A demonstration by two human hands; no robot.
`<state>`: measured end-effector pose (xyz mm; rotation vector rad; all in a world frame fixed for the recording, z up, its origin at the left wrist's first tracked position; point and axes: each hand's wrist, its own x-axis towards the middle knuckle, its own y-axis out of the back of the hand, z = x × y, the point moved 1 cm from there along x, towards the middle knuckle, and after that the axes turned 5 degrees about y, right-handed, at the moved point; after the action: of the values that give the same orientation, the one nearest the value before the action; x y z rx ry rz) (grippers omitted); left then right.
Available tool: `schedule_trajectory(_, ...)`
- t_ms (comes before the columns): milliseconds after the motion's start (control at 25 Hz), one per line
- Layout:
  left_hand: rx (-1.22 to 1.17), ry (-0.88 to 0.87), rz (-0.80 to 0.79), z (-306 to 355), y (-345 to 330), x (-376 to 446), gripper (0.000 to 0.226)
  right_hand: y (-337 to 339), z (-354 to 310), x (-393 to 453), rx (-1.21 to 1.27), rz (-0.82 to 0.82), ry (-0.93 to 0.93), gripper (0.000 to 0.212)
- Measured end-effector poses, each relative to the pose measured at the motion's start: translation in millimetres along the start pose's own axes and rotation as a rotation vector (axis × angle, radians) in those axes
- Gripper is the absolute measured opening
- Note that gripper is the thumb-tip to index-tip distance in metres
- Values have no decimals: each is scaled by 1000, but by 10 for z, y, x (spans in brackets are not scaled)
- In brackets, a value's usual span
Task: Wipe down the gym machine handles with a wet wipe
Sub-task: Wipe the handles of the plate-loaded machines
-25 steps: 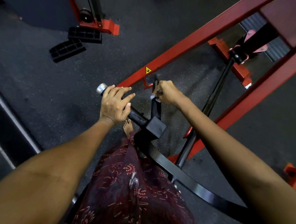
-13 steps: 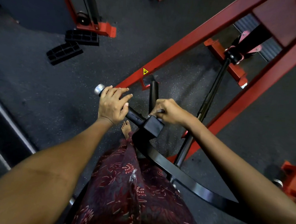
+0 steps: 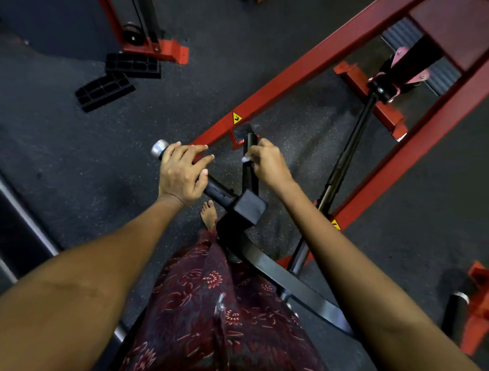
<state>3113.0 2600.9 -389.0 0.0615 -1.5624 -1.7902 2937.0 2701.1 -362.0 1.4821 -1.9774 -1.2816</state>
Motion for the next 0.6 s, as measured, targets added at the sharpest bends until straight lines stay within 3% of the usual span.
schedule_trajectory(160,-7,18,-30,5,13,5,42,155,49,-221,133,-28,120,19)
schedule_trajectory(400,0,24,-47,8,20,-2,43,134,86,-490,233,-82,158,16)
schedule_trajectory(560,6,28,-35,12,18,-3,42,378,86,-413,135,-315,159,15)
schedule_trajectory(600,5,26,-34,12,16,-3,43,451,43,-334,141,-306,140,16)
